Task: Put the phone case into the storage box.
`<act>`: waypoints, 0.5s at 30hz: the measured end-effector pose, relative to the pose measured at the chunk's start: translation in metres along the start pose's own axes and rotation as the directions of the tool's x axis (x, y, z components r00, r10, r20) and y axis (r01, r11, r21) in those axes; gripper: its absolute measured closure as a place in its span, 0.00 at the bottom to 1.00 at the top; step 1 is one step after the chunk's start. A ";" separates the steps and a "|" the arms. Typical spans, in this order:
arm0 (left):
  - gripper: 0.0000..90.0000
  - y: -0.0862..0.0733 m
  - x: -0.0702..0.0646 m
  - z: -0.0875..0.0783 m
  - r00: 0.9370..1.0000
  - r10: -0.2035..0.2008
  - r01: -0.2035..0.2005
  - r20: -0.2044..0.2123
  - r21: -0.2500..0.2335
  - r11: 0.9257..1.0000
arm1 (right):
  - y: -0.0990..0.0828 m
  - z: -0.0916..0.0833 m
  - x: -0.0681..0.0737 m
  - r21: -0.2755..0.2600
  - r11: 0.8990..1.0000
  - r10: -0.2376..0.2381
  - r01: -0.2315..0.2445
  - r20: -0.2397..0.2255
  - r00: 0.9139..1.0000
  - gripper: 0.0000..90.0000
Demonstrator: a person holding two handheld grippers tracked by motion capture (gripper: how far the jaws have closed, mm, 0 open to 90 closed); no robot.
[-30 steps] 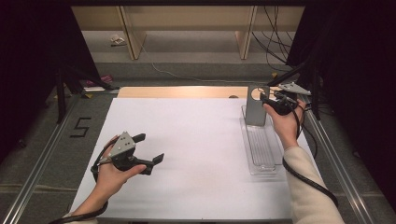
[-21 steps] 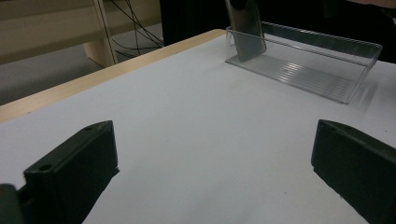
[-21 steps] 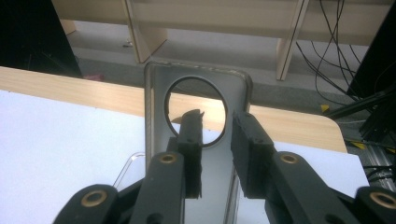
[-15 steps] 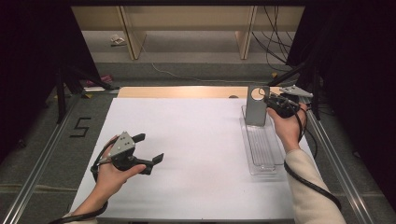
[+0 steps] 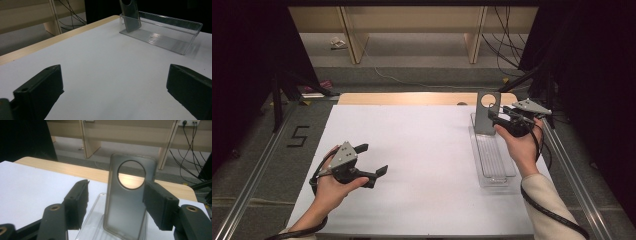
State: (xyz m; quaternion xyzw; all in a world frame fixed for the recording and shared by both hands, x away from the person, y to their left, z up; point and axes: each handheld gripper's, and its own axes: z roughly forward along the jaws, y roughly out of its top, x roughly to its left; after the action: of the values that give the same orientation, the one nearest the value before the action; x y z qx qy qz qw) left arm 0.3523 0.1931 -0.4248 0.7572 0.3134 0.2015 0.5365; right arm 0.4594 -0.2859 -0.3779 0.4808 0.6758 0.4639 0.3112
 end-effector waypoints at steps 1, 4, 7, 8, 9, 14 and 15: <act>0.00 0.000 0.000 0.000 1.000 0.001 -0.001 0.000 0.001 1.000 | 0.000 -0.002 0.002 0.001 1.000 -0.002 0.002 -0.002 1.000 0.42; 0.00 0.000 -0.001 0.000 1.000 0.001 -0.001 0.002 -0.001 1.000 | -0.001 -0.006 0.007 0.003 1.000 -0.015 0.015 -0.019 1.000 0.39; 0.00 0.000 -0.001 0.000 1.000 0.001 -0.001 0.003 0.002 1.000 | -0.001 -0.010 0.011 0.004 0.999 -0.036 0.036 -0.036 0.999 0.37; 0.00 0.000 -0.001 0.000 1.000 0.002 -0.002 0.004 0.003 1.000 | -0.001 -0.011 0.013 0.005 0.999 -0.041 0.042 -0.038 0.998 0.36; 0.00 0.000 -0.001 0.000 1.000 0.003 -0.003 0.005 0.003 1.000 | -0.002 -0.012 0.014 0.005 0.999 -0.041 0.041 -0.042 0.998 0.36; 0.00 0.000 -0.002 0.000 1.000 0.002 -0.002 0.006 0.002 1.000 | -0.004 -0.020 0.020 0.003 0.999 -0.050 0.051 -0.078 0.996 0.33; 0.00 0.000 -0.002 0.000 1.000 0.002 -0.002 0.006 0.002 1.000 | -0.005 -0.021 0.022 0.002 0.998 -0.056 0.057 -0.083 0.995 0.32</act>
State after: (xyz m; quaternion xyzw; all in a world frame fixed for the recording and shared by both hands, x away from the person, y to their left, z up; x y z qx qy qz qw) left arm 0.3509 0.1914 -0.4249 0.7588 0.3112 0.1992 0.5364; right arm 0.4322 -0.2729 -0.3737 0.4426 0.7025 0.4729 0.2950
